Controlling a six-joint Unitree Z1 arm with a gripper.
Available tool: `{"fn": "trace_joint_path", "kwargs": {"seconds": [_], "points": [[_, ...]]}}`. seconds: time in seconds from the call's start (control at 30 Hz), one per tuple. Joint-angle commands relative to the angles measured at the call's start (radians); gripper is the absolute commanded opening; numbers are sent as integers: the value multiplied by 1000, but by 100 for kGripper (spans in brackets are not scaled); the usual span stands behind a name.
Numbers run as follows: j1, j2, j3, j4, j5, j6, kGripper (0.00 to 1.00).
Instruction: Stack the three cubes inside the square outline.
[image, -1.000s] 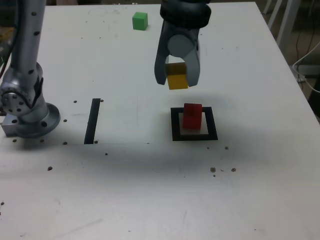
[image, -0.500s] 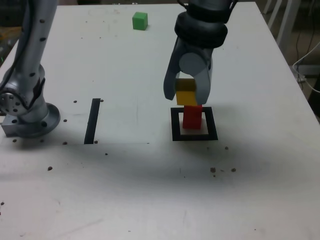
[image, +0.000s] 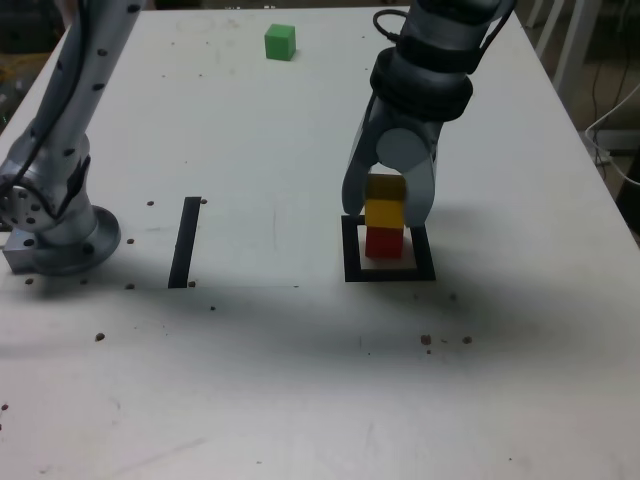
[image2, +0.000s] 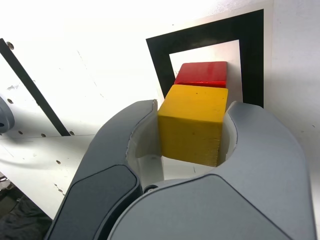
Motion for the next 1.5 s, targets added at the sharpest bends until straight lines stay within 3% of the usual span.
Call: {"fn": "trace_joint_path", "kwargs": {"seconds": [0.0, 0.1, 0.27, 0.37, 0.63, 0.87, 1.17, 1.47], "points": [[0, 8, -4, 3, -2, 2, 28], [0, 10, -1, 2, -1, 4, 38], [2, 10, 9, -2, -2, 6, 87], [5, 8, 15, -4, -2, 6, 99], [12, -16, 26, -3, 7, 7, 99], [70, -143, 79, 8, 80, -32, 99], [282, -239, 134, 36, 145, -45, 99], [515, -239, 127, 42, 150, 35, 99]]}}
